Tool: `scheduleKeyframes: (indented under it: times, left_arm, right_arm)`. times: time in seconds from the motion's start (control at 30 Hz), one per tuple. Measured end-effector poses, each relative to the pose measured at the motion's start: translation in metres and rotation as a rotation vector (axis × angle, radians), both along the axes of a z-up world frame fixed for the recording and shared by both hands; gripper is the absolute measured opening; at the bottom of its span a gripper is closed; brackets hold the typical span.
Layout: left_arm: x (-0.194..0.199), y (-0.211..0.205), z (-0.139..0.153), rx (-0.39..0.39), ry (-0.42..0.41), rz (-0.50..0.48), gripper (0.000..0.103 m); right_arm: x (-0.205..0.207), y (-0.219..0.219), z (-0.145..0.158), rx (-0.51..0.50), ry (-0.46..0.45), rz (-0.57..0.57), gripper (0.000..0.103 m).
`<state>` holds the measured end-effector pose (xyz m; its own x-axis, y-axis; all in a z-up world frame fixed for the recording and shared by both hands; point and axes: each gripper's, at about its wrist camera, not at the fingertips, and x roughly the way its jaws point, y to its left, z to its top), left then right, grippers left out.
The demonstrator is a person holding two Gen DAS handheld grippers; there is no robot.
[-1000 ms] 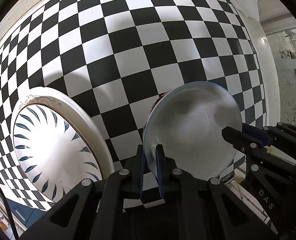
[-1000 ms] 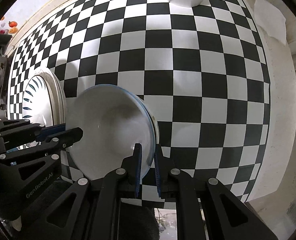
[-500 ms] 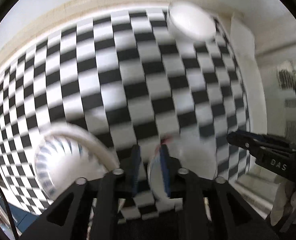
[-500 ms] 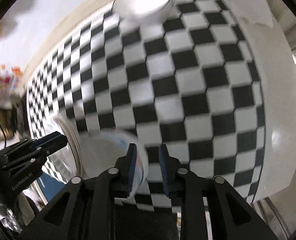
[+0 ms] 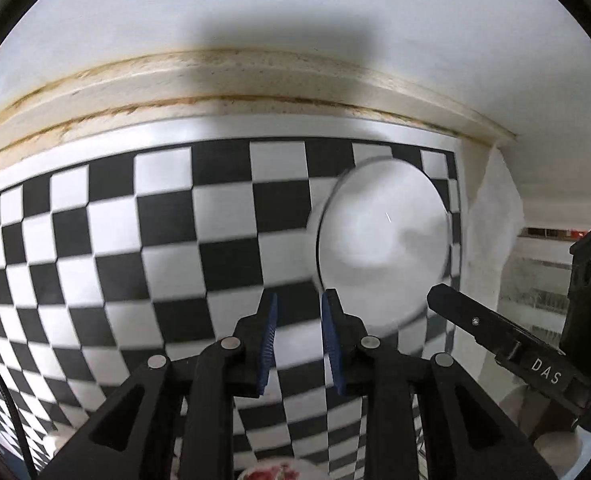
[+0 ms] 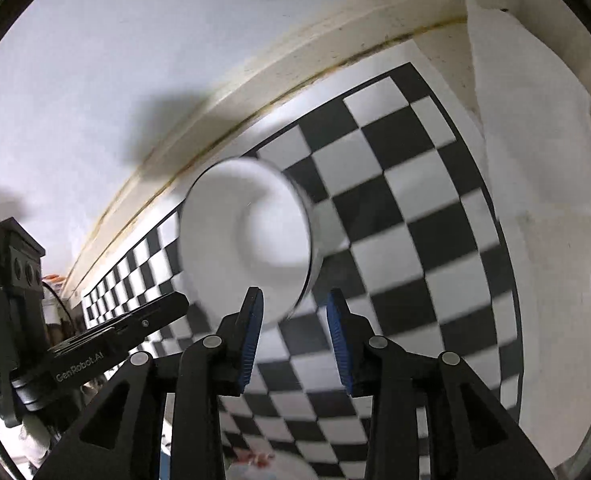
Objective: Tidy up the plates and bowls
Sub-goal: 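Open the right gripper and move it to the other white bowl, then grasp the rim of the other white bowl with the right gripper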
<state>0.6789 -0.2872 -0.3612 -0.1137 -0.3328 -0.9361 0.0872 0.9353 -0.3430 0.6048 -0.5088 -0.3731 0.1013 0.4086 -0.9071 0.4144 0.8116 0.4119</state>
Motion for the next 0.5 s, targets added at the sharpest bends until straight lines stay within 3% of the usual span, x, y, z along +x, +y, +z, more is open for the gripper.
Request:
scheduleKeyframes:
  times: [0.5]
  left_arm:
    - [0.027, -0.03, -0.042, 0.011, 0.068, -0.041, 0.024]
  right_arm:
    - [0.043, 0.004, -0.046, -0.028, 0.084, 0.035, 0.035]
